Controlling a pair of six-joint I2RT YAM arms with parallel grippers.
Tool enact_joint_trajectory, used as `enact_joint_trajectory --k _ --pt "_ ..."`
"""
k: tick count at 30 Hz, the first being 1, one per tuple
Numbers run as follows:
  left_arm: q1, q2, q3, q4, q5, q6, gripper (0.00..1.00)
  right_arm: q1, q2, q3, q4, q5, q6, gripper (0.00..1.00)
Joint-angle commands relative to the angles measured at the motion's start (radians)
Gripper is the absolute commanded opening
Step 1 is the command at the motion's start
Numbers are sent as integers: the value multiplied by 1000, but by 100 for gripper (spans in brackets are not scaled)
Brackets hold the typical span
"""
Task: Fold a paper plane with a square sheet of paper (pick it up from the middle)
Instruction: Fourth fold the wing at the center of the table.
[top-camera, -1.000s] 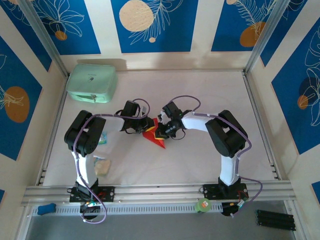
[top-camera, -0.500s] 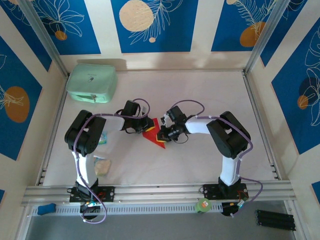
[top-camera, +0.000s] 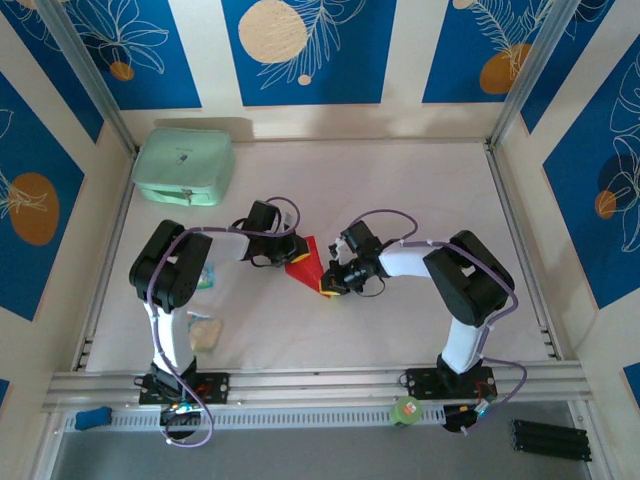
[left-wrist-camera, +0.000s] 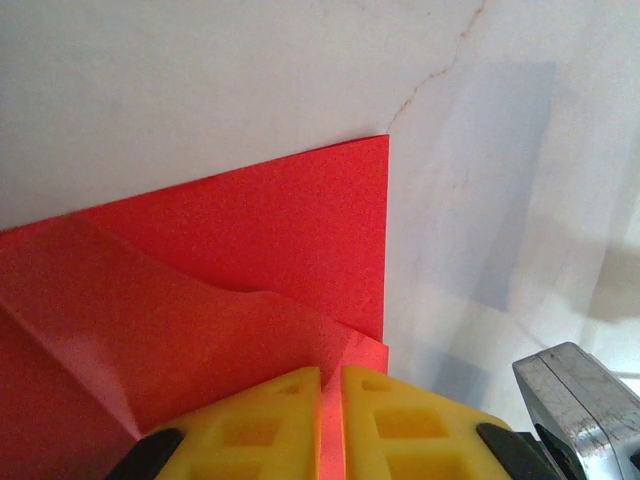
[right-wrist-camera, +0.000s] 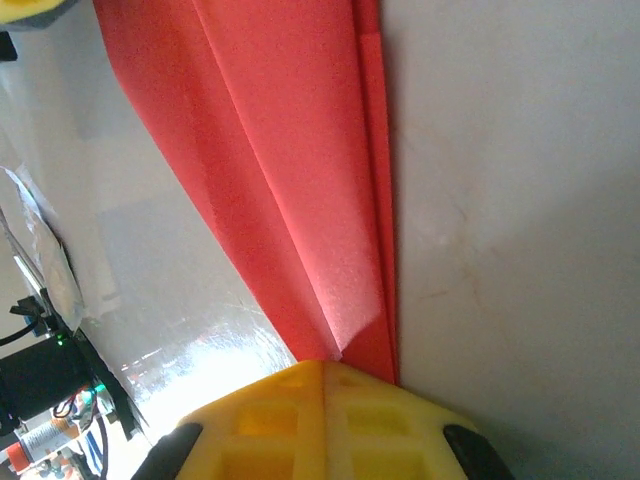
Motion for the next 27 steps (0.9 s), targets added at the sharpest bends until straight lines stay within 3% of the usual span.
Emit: enact_joint_trajectory --k 1,9,18,27 --pt "6 84 -47 -157 -136 27 15 -4 -50 -17 -72 -18 26 1" --pt "7 67 -56 -97 -86 4 16 -24 -88 0 -90 57 22 2" --pt "6 44 -62 -50 -49 -21 17 1 -21 16 -102 -15 2 2" --pt "6 29 -65 -50 -44 -22 17 8 32 17 -119 10 -2 2"
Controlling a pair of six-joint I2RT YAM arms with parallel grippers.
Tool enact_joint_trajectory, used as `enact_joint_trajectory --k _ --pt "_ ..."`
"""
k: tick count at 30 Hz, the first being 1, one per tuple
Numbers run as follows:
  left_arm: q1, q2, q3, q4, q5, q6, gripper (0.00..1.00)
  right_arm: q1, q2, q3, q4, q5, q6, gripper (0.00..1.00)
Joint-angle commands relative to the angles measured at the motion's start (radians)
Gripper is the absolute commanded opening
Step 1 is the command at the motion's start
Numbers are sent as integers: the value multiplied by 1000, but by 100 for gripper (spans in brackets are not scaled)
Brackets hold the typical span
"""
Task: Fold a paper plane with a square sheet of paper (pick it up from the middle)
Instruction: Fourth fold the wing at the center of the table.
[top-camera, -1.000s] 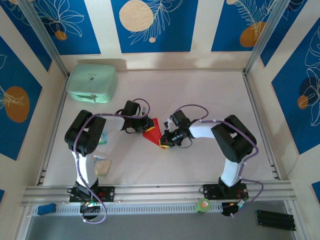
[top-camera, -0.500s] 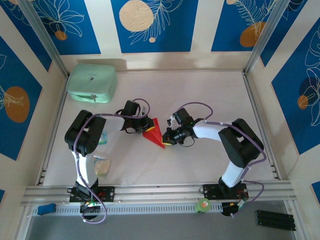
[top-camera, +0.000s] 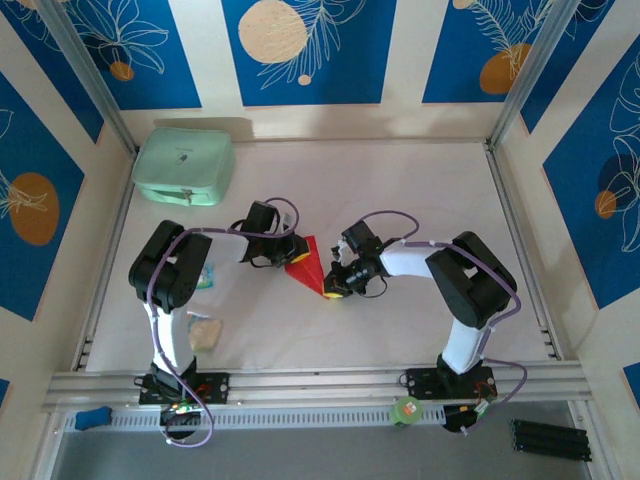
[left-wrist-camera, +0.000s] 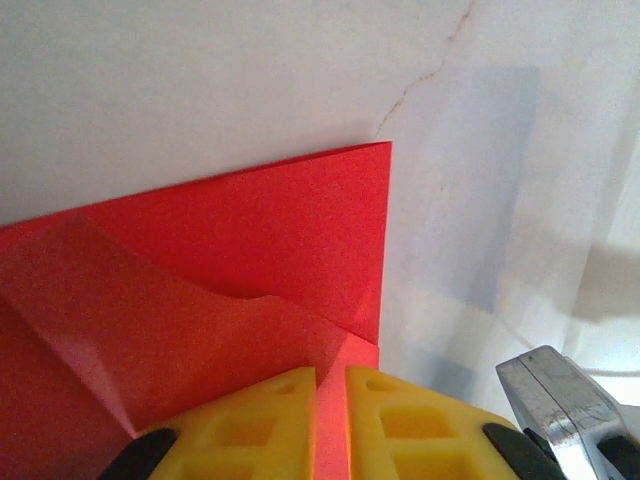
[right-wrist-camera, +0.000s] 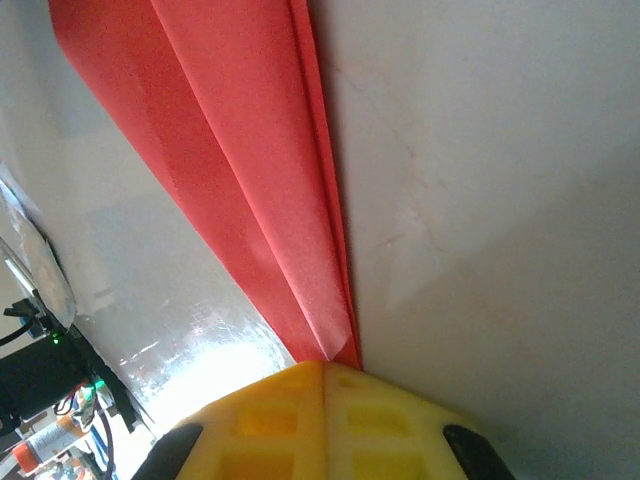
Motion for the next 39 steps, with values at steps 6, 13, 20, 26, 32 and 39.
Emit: enact_joint_trajectory --k 6,13,20,26,32,39 --pt "5 -33 -7 -113 -34 21 20 10 42 15 -105 55 -33 1" --pt "5 -130 18 -182 -56 98 25 -1 12 29 -183 83 -81 1" --pt "-19 -218 -65 -108 -62 137 24 -11 30 58 -215 62 -80 1" --pt "-88 -205 -102 -55 -56 167 20 -13 46 82 -255 68 -74 1" --pt "-134 -166 -99 -30 -51 175 17 -13 57 99 -283 75 -70 1" --pt "-142 -109 -60 -74 -88 180 16 -14 65 102 -296 82 -77 1"
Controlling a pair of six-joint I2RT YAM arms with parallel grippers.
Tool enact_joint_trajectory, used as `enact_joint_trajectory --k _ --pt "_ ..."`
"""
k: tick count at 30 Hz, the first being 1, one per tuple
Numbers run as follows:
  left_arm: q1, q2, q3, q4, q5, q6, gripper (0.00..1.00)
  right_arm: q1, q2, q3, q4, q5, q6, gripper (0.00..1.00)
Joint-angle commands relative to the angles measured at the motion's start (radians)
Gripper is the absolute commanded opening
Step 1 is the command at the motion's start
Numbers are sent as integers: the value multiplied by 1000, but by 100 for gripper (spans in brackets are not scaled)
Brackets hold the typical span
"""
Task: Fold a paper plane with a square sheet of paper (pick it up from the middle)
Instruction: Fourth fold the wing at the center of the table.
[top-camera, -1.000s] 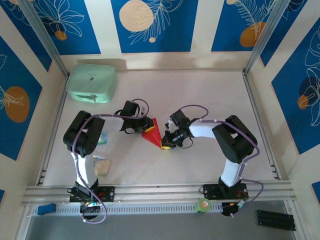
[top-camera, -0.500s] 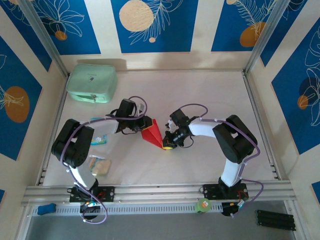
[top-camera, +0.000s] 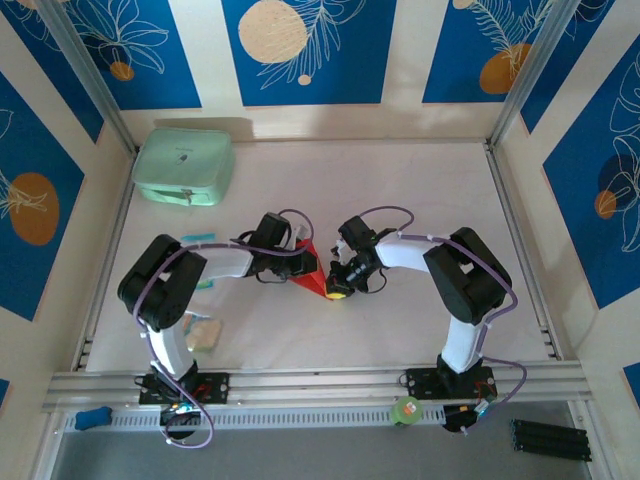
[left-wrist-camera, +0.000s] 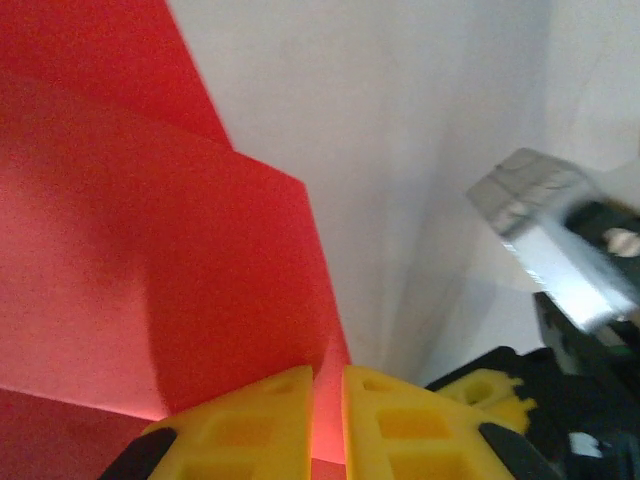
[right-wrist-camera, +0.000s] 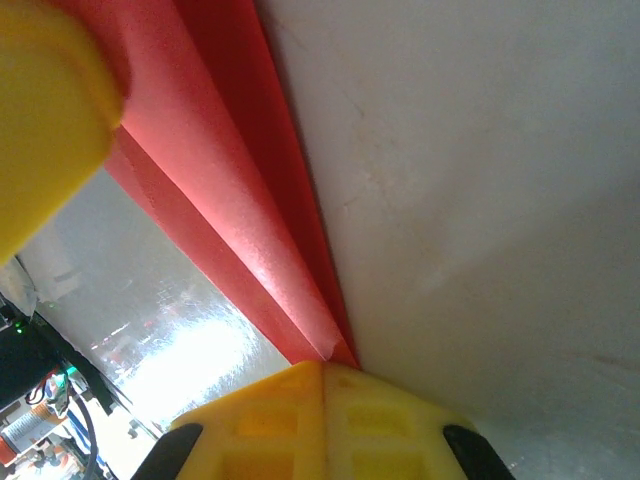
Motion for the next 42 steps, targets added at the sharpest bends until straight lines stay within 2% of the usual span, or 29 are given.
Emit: enact_joint_trajectory --k 1,9,13,24,34,42 --pt "-4 29 38 -36 -36 28 16 -3 35 -4 -77 51 -9 1" --pt "8 63 98 -192 -148 131 16 -3 49 4 -132 77 -62 1" --pt "41 95 128 -234 -162 193 16 -5 59 1 -153 84 -82 1" --pt "205 153 155 -173 -50 251 20 -17 59 -24 -143 98 -80 0" --pt "333 186 207 -207 -69 297 20 -20 62 -33 -139 102 -75 1" --pt "352 156 269 -266 -111 298 20 -20 59 -35 -140 103 -73 1"
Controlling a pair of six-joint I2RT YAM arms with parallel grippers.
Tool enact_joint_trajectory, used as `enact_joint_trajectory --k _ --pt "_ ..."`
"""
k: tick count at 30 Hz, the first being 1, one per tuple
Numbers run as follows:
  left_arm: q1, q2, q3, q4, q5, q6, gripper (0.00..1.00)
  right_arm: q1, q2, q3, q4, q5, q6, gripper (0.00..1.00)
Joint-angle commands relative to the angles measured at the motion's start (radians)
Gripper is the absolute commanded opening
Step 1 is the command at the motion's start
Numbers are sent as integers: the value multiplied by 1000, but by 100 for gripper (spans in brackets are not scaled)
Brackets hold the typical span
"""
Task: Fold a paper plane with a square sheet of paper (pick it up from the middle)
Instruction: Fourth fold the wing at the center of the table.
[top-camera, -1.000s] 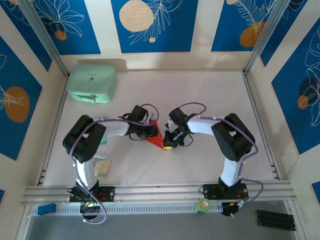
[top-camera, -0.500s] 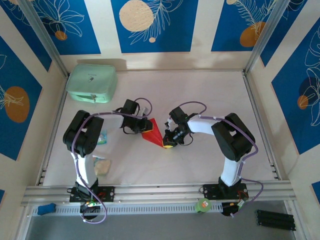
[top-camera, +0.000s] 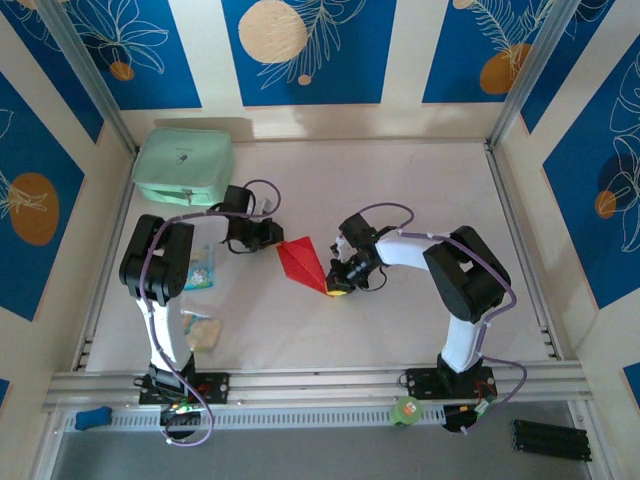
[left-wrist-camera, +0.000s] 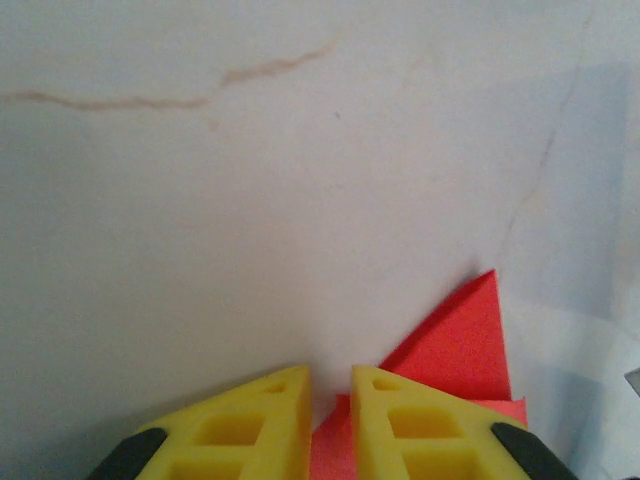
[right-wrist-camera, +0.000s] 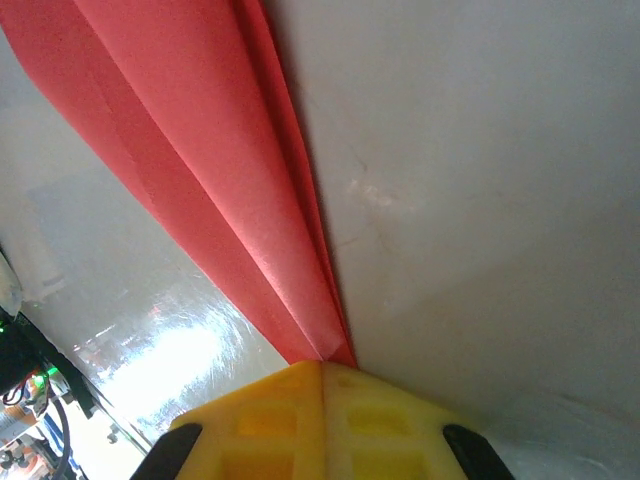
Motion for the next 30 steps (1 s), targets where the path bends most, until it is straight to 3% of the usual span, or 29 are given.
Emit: enact_joint_trajectory --k 1,8,13,19,30 --pt "30 -14 35 -40 -124 28 20 -5 47 -50 -129 84 -4 1" --pt "4 -214 -48 14 -80 -73 21 -6 43 -36 -131 82 -5 1" --pt "-72 -298 -156 64 -87 -168 21 -4 46 -24 -133 74 -7 0" --pt "-188 -231 -165 159 -31 -265 20 -4 48 -18 -137 67 -14 1" --pt "-277 -83 -108 82 -141 -287 13 -4 42 -19 -134 53 -25 1"
